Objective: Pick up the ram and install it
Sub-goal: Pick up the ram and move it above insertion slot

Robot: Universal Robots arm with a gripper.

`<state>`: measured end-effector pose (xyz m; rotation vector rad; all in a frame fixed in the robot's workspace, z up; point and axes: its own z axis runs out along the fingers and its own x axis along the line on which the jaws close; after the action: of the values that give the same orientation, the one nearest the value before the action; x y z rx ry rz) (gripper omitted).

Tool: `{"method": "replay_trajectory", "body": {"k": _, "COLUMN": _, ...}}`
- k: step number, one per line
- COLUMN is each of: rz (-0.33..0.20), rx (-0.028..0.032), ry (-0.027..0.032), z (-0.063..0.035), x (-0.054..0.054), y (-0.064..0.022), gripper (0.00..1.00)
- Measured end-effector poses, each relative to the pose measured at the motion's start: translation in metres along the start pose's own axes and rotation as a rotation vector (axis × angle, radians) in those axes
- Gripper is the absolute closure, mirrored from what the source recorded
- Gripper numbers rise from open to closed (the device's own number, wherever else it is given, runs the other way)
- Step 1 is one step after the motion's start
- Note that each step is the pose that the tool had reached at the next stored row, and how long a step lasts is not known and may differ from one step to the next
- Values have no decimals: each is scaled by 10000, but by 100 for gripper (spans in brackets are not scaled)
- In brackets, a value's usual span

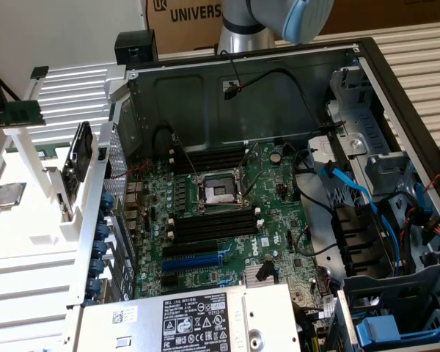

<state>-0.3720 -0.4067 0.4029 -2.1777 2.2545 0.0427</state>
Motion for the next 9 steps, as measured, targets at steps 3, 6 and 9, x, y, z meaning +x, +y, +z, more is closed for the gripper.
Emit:
{"method": "replay_trajectory", "body": {"k": 3, "rz": 0, "rx": -6, "ry": 0, "z": -1, "x": 7, "y": -64, "gripper": 88}}
{"method": "replay_trajectory", "body": {"k": 6, "rz": 0, "rx": -8, "ry": 1, "z": -2, "x": 9, "y": -147, "gripper": 88}}
{"method": "replay_trajectory", "body": {"k": 9, "rz": 1, "rx": -33, "ry": 2, "z": -41, "x": 13, "y": -369, "gripper": 88}}
